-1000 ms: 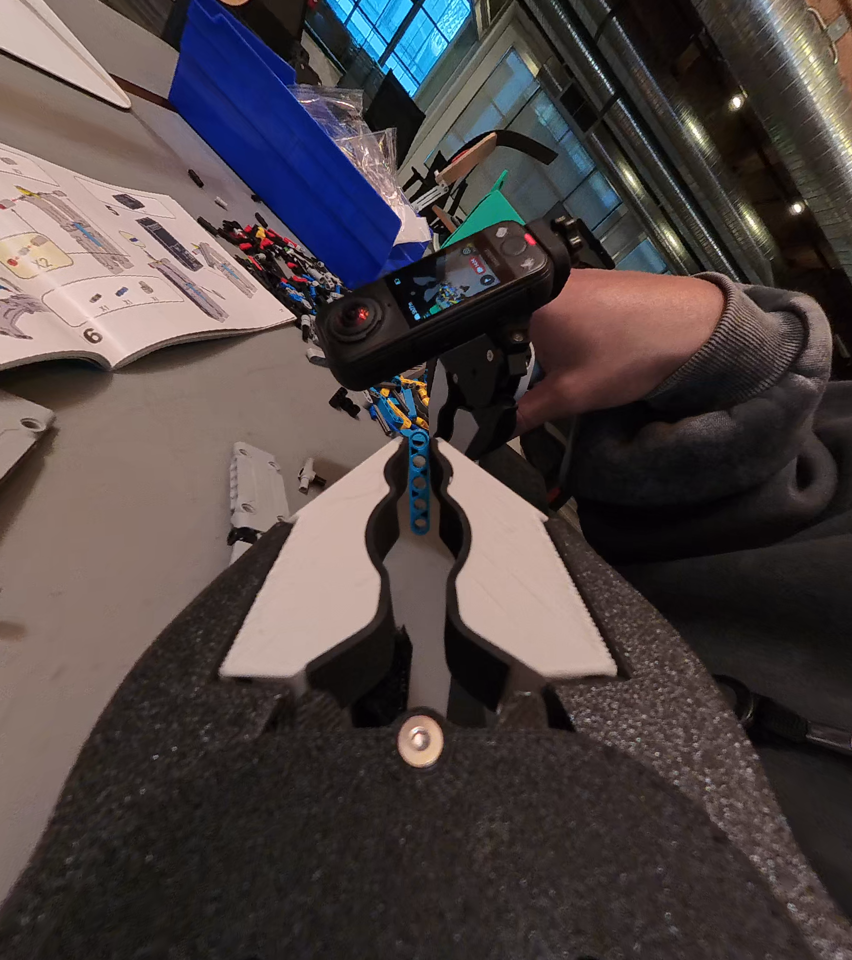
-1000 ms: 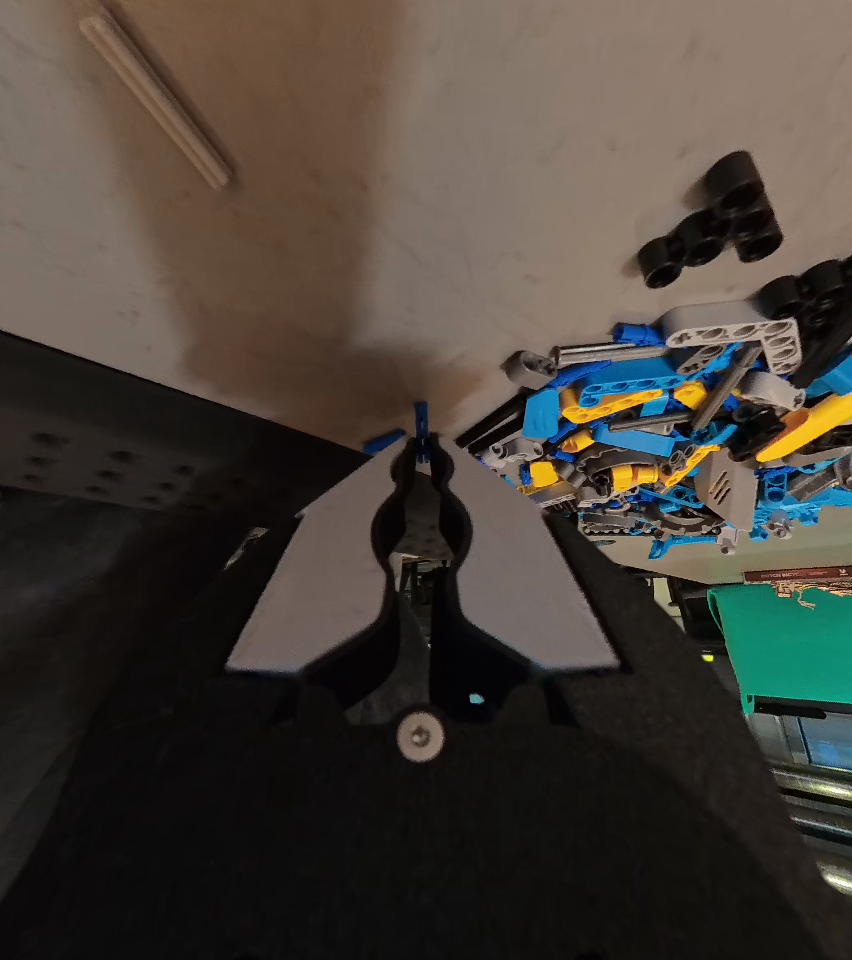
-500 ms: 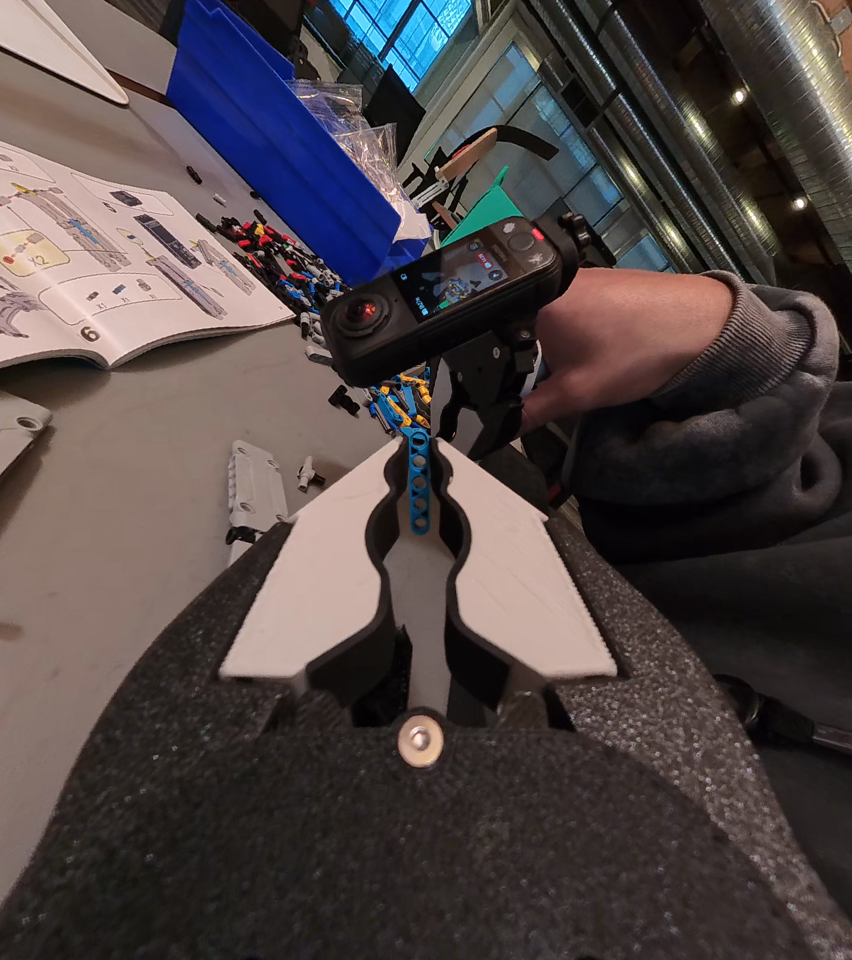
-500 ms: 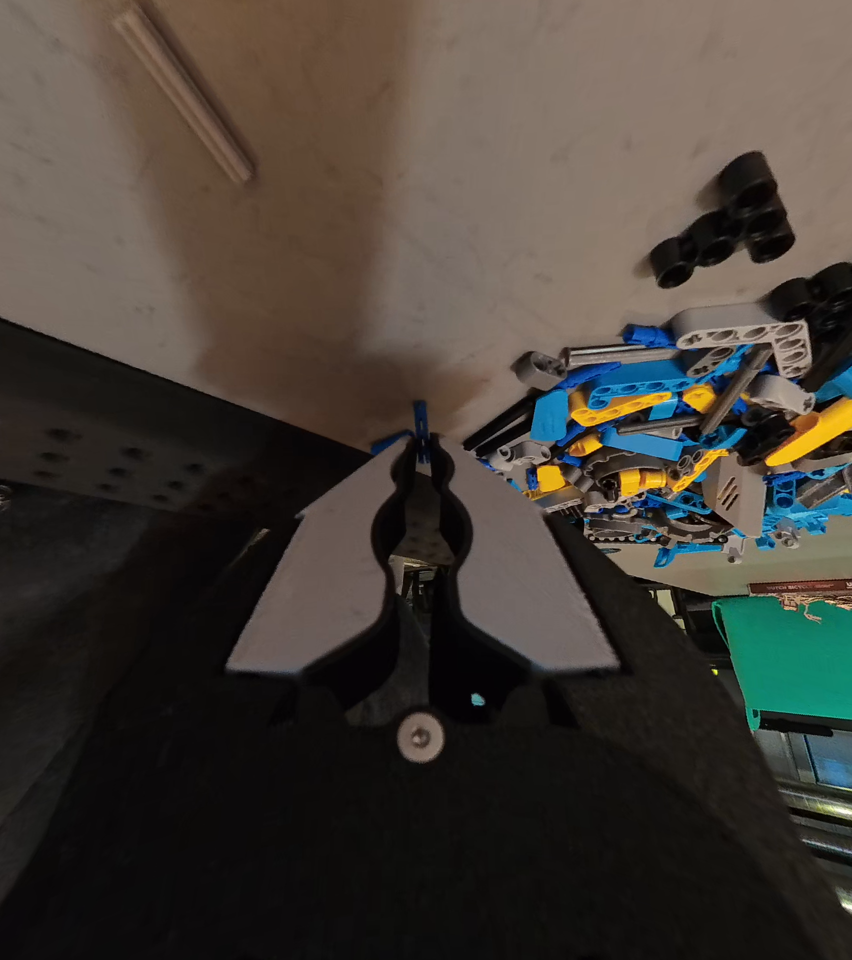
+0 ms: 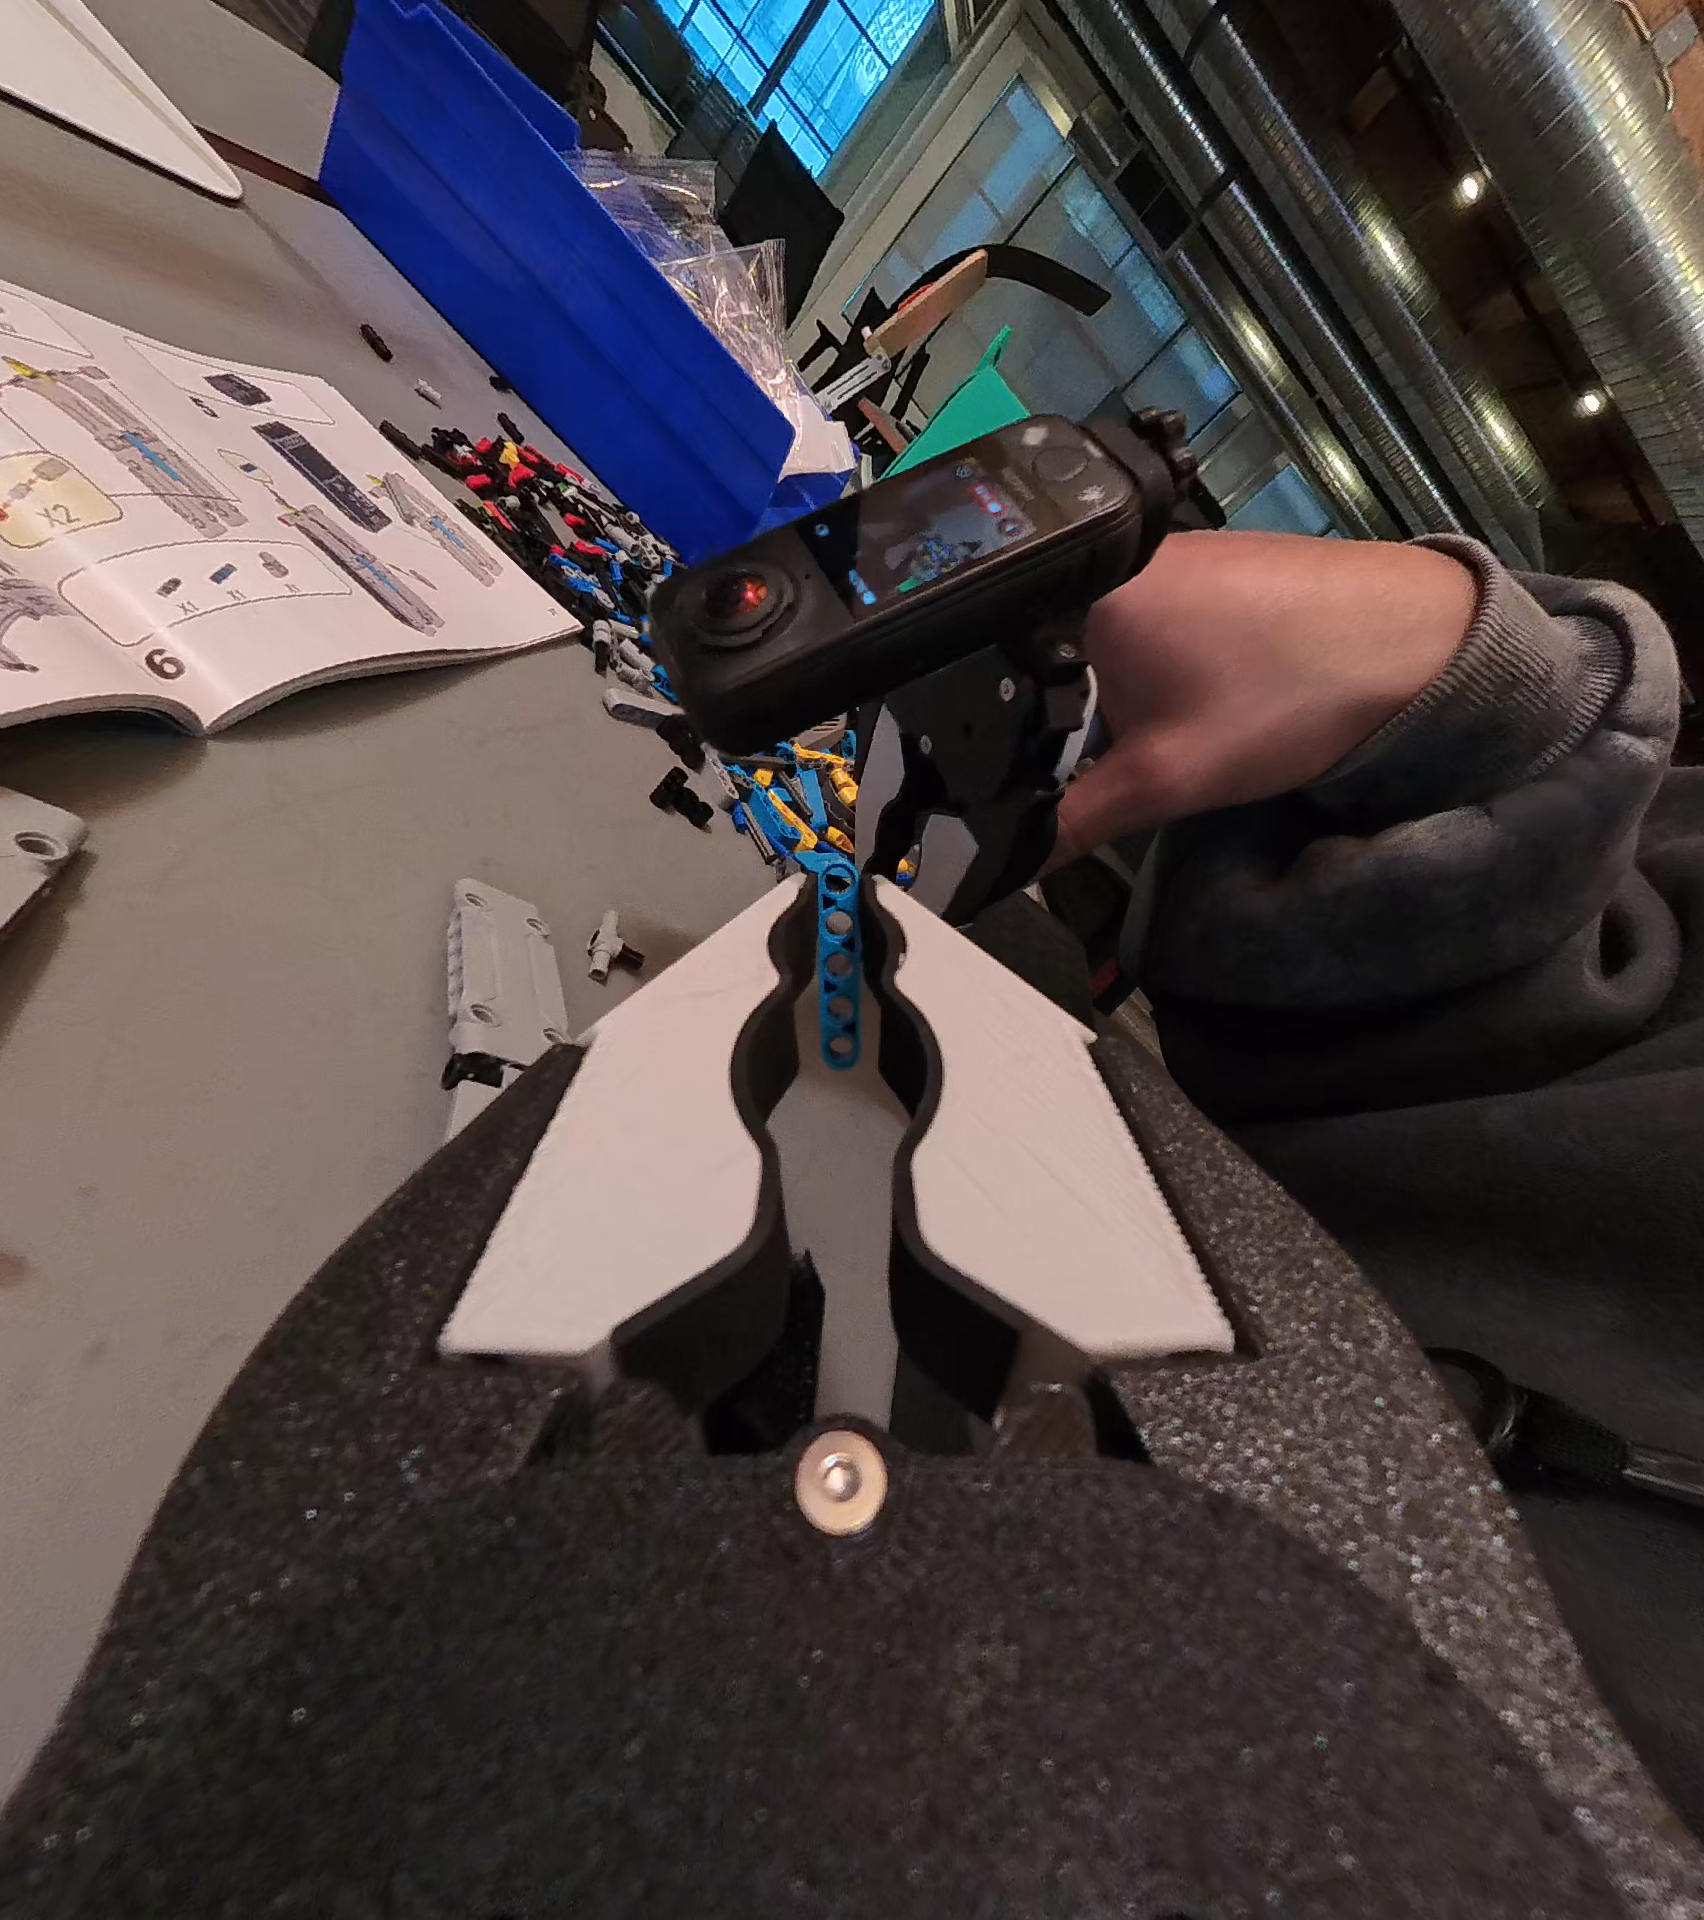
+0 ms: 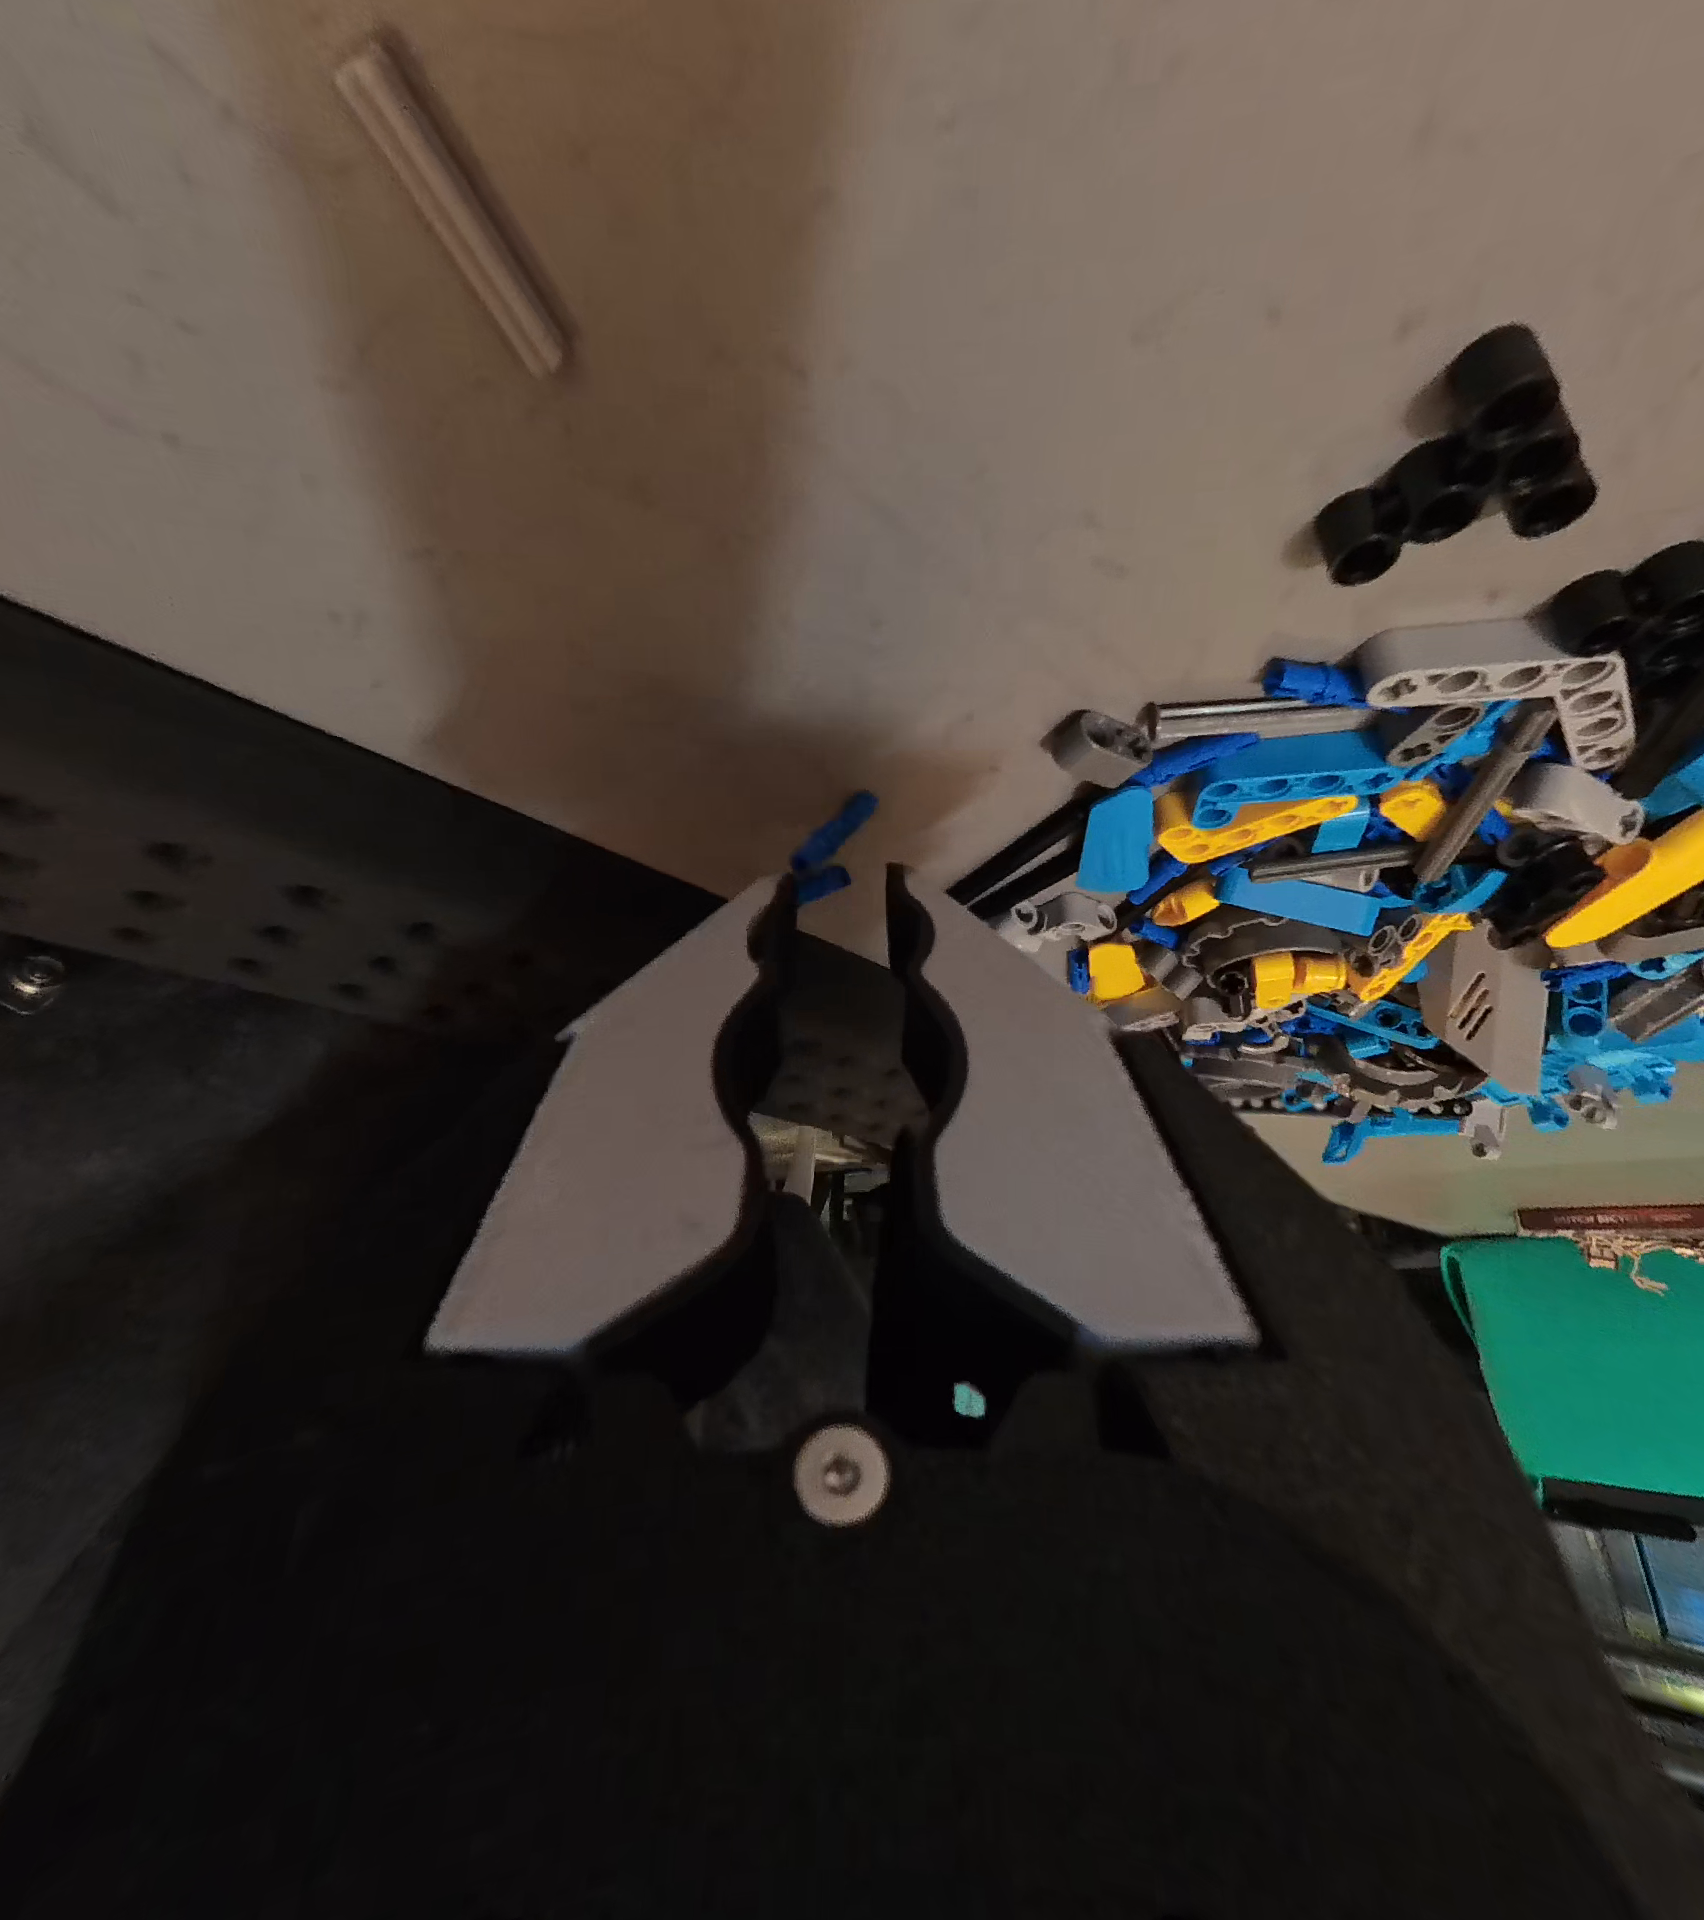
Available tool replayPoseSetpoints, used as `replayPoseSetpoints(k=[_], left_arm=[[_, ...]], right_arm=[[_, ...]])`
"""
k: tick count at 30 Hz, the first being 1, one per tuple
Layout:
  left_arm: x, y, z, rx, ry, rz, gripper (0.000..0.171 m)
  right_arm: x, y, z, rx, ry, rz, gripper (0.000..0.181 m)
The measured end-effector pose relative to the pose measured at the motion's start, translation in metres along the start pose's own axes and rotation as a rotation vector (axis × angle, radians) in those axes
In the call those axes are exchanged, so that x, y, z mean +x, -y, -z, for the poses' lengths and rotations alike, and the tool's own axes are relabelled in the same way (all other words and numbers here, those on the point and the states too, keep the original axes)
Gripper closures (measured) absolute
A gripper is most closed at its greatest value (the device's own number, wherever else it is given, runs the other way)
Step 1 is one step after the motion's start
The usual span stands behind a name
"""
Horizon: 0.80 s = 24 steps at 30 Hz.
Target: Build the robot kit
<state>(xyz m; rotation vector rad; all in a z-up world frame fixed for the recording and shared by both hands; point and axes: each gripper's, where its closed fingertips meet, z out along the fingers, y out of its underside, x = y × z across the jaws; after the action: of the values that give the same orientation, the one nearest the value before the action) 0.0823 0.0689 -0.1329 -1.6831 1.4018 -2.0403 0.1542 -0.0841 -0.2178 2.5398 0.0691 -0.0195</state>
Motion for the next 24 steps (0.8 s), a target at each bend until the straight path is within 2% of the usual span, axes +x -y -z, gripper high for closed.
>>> replayPoseSetpoints(k=[10,13,15,18,22,24], left_arm=[[0.0,0.0,0.0,0.001,-0.001,-0.001,0.165],[0.0,0.001,0.001,0.008,-0.003,0.003,0.165],[0.001,0.001,0.001,0.009,-0.005,0.004,0.165],[0.001,0.0,-0.001,0.001,-0.004,-0.001,0.165],[0.0,-0.001,-0.001,-0.006,0.003,-0.005,0.165],[-0.001,-0.001,-0.001,-0.007,0.012,-0.007,0.165]], right_arm=[[0.0,-0.002,-0.01,0.148,0.008,0.047,0.162],[0.003,0.007,-0.009,0.306,-0.063,0.119,0.162],[0.009,0.021,-0.001,0.465,-0.147,0.164,0.161],[0.004,0.037,0.012,0.664,-0.185,0.248,0.162],[0.028,0.042,0.022,0.651,-0.38,0.389,0.167],[0.03,0.045,0.024,0.596,-0.371,0.475,0.167]])
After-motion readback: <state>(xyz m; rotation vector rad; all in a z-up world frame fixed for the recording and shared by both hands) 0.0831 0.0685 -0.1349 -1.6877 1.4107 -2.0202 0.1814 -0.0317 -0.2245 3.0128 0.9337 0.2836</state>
